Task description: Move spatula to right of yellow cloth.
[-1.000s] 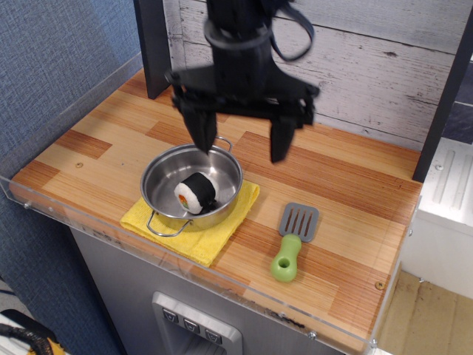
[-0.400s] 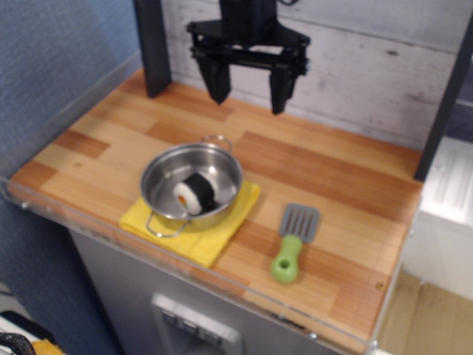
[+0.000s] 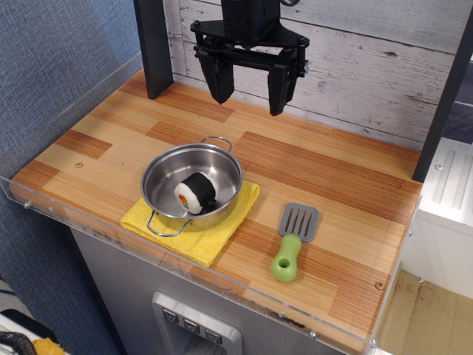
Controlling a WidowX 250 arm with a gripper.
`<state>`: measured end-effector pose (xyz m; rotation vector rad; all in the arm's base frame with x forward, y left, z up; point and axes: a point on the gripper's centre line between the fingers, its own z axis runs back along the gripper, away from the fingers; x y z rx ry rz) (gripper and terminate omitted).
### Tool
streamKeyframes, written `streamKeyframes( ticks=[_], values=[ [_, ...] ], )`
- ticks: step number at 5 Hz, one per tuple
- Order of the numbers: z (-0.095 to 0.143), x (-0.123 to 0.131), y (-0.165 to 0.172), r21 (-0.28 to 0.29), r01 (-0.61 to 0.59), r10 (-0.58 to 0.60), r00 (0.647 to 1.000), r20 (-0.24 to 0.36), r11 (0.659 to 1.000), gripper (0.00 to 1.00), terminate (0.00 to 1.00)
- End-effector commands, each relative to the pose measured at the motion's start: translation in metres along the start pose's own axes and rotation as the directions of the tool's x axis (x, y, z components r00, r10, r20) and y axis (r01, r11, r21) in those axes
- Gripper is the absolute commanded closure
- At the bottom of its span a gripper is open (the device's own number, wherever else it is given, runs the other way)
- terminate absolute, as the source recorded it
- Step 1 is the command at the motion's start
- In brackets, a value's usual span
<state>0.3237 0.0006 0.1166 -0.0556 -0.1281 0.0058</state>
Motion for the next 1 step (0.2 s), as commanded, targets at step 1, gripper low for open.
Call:
streamKeyframes(
  ticks=[1],
  values=[
    [0.0147,-0.0038,-0.0014,0.004,0.007,-0.007,0.998,0.057,1.0,0.0,1.0]
  ],
)
